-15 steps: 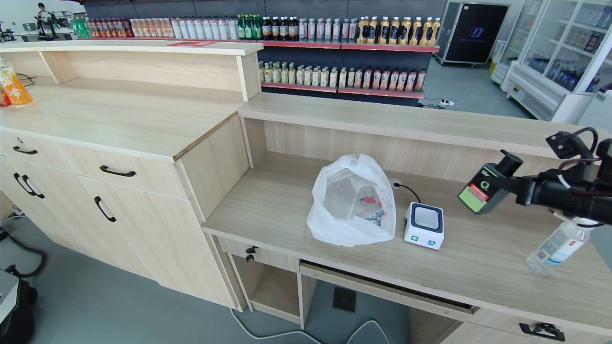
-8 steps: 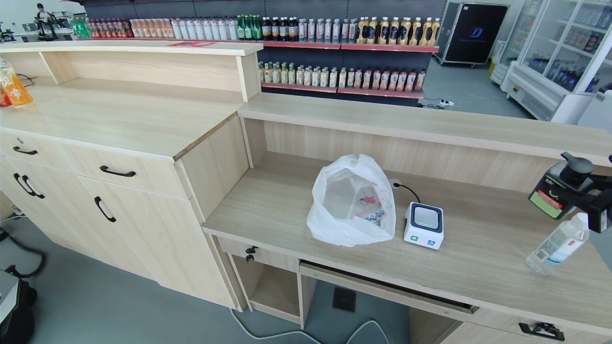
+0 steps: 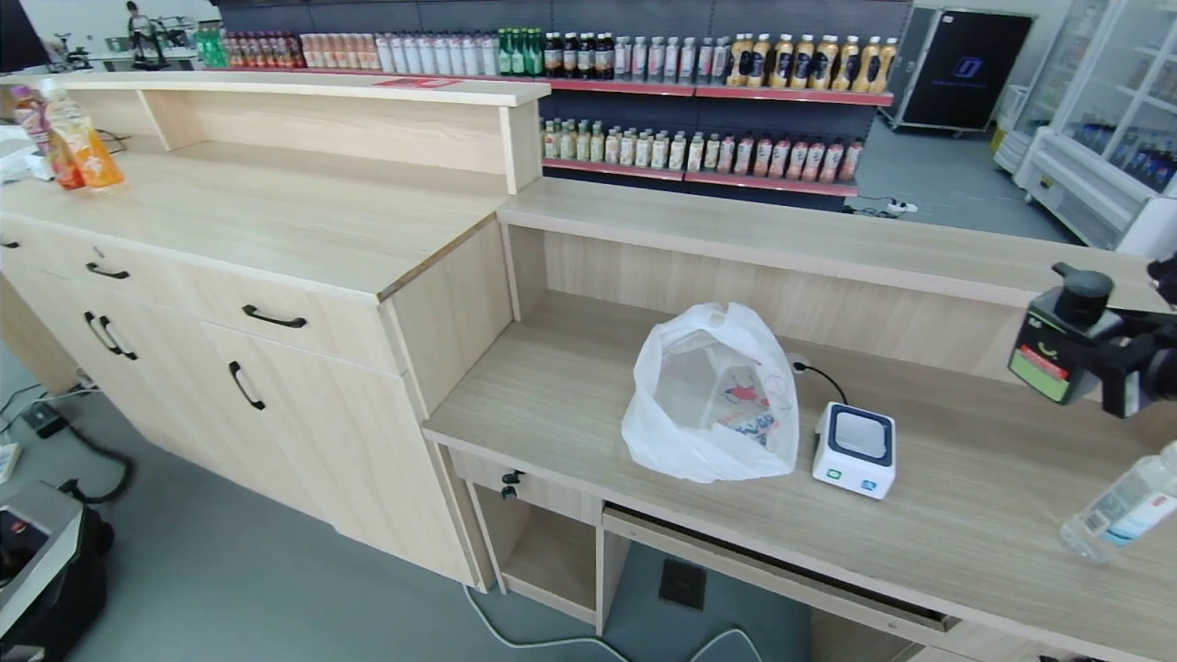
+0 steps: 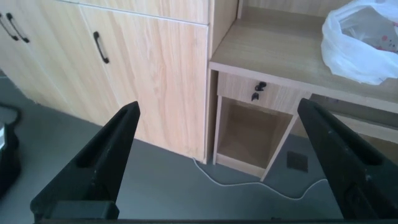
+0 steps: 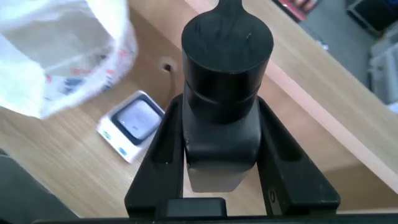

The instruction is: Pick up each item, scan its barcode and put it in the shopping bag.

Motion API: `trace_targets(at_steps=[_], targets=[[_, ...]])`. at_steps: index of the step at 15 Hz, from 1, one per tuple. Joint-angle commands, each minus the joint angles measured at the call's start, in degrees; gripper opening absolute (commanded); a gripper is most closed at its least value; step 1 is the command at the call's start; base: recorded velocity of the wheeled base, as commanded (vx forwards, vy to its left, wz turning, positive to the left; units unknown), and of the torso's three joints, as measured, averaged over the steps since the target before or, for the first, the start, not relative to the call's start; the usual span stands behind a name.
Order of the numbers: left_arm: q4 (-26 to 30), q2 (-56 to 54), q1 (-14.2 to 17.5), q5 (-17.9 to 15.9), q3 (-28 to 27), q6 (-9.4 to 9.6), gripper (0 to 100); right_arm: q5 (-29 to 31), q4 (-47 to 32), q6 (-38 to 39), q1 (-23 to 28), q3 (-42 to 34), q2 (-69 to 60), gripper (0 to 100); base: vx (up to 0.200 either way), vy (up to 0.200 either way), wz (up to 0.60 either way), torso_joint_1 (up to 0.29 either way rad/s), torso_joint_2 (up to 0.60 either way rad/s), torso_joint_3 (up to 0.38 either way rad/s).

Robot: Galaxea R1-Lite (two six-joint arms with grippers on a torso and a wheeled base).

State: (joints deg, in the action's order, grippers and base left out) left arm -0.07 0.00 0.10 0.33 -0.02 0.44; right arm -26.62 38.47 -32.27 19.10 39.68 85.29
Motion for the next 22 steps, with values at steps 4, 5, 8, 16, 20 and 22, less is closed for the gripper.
trace_targets(at_steps=[4,5,8,16,20,22], targets=[[0.1,0.0,0.0,0.0,-0.1,0.0,100,2.7,2.9,10.0,-11.4,3.4,12.0,0,0.0,0.0,0.15,0.003,0.0,-0.001],[0.0,0.0,0.0,0.0,0.0,0.0,100,2.7,2.9,10.0,-12.4,3.4,14.6,0,0.0,0.0,0.0,0.0,0.0,0.0],[0.0,0.0,0.0,0.0,0.0,0.0,100,2.7,6.0,10.0,-15.1,4.0,23.1,0,0.0,0.0,0.0,0.0,0.0,0.0],[0.0,0.0,0.0,0.0,-0.1,0.0,100,3.4,11.0,8.1,-16.9,4.4,34.8,0,0.0,0.0,0.0,0.0,0.0,0.0],[0.1,0.0,0.0,0.0,0.0,0.0,100,3.4,13.7,8.3,-17.9,10.4,39.3,0,0.0,0.0,0.0,0.0,0.0,0.0],[0.0,0.0,0.0,0.0,0.0,0.0,100,3.4,13.4,8.4,-18.0,14.9,42.2,0,0.0,0.0,0.0,0.0,0.0,0.0]])
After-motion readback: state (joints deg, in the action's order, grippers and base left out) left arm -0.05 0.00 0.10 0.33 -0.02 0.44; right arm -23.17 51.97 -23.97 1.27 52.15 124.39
